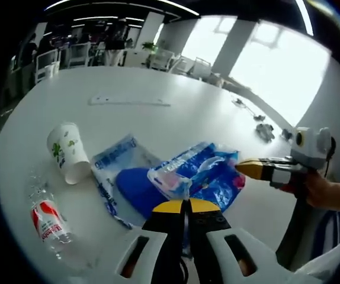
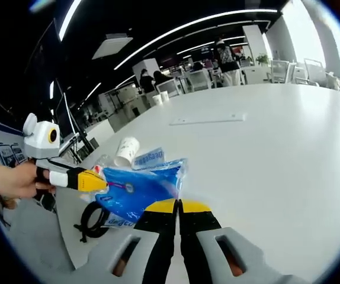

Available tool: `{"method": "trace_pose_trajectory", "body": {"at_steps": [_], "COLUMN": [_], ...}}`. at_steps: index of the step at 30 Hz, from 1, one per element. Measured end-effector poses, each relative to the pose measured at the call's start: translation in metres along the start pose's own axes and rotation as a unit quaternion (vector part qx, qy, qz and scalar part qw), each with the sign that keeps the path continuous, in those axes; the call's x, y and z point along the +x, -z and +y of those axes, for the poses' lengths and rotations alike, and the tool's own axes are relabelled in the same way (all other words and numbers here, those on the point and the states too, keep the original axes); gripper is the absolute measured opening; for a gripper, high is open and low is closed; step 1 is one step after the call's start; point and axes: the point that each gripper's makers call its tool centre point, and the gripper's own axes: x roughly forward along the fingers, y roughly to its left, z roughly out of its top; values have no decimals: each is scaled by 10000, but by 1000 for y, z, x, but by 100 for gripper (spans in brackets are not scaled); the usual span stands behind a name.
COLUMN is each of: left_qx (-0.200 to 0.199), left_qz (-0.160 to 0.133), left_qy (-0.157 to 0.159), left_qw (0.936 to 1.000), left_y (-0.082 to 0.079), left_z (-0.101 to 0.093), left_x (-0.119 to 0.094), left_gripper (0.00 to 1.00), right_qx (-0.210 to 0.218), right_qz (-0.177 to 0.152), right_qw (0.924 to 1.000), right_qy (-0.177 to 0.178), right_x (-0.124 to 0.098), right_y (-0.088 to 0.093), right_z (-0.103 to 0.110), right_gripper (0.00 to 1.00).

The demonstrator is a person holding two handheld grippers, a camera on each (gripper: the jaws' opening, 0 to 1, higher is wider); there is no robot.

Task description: Arrange the tabletop items into an orderly group along one side of the table until the central work area is clear of visible clutter.

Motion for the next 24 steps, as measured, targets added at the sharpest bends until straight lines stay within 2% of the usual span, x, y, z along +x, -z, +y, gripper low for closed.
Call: {"method": "trace_pose_trajectory", "body": {"at_steps": [24], "left_qx": [384], "left_qz": [-11], "left_qy": [304], "left_qw": [9988], "left_y": [-23], "left_z": [-29], "left_x": [29], "left_gripper": [0], "right_qx": [114], "right_qz": [-289], "right_qw": [9983], "right_qy": [488], "right_x": [-25], "right_y": [-14], "right_z": [-36], "right_gripper": [0]}}
